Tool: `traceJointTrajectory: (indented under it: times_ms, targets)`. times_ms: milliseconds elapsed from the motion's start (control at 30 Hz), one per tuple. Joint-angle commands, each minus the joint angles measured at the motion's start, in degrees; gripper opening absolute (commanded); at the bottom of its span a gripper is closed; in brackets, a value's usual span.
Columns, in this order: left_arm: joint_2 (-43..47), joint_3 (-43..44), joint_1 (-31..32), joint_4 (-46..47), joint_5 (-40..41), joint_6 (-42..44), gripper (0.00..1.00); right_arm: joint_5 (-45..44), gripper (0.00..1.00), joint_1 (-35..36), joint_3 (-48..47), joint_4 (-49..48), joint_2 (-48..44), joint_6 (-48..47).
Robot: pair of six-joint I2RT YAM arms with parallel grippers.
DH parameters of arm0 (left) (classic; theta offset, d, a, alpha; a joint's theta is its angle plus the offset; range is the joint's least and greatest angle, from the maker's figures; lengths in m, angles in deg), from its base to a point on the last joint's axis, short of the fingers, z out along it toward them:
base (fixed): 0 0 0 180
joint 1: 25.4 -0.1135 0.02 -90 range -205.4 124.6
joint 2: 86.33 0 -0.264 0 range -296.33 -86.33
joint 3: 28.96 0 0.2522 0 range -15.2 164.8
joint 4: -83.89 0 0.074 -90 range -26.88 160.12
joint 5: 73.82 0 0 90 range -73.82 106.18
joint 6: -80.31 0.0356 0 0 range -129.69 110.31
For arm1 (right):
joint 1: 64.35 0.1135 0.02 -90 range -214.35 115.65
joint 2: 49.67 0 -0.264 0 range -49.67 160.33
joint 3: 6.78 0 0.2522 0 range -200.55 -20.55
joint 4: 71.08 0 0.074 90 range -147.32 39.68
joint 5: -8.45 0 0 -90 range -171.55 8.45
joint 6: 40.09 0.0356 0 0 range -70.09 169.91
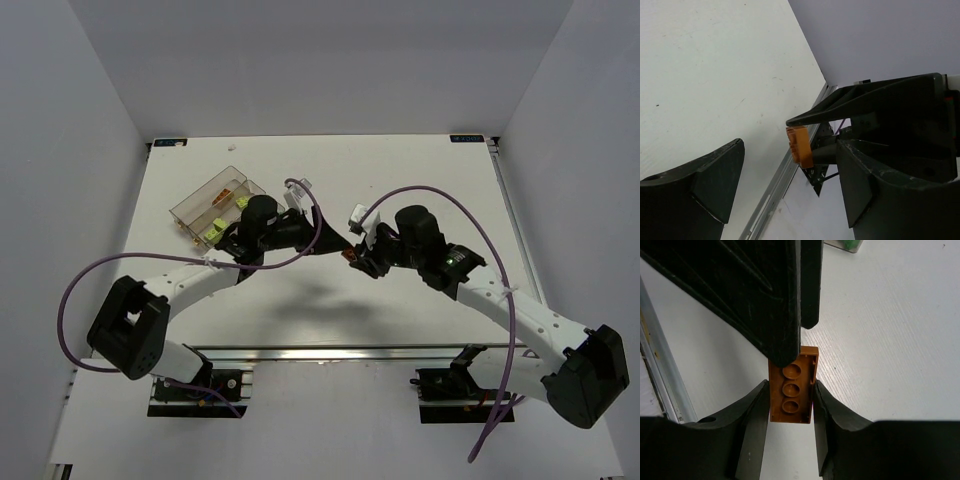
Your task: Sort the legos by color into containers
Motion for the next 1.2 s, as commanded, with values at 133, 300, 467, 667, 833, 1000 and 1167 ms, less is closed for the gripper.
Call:
traceJointTrajectory:
  times_ms: [133,300,467,667,833,1000,1167]
  targets:
    - [-2.6,3.2,2.3,-3.0,-2.2,2.4,0.78,-2.6,0.00,1.9,0.1,-2.8,1.6,-0.4]
    - [-4.7,3.7,3.0,-3.7,-2.8,2.5,0.72,-3.4,0.00,2.2,0.3,-3.1,1.0,-0.5]
    - [-5.5,3.8,3.4,-3.0,-3.5,2.3,0.63,-3.3,0.00,2.6,0.3,-3.0,1.0,-0.5]
    - [-5.7,3.8,3.4,-2.4,-4.4,2.2,0.50,-3.3,0.00,3.4,0.1,-2.6,2.3,-0.6]
    - [-6.7,4.1,3.5,-2.0,-5.6,1.8,0.33,-3.9,0.00,4.1,0.0,-2.7,3.1,-0.6]
    - [-7.6,4.4,3.5,-2.0,-6.9,1.7,0.14,-5.9,0.21,4.4,0.1,-3.3,3.1,-0.6]
    - [-7.8,5.3,3.5,-4.5,-5.6,3.8,0.00,-8.5,0.53,4.4,-0.2,-3.3,3.2,-0.4]
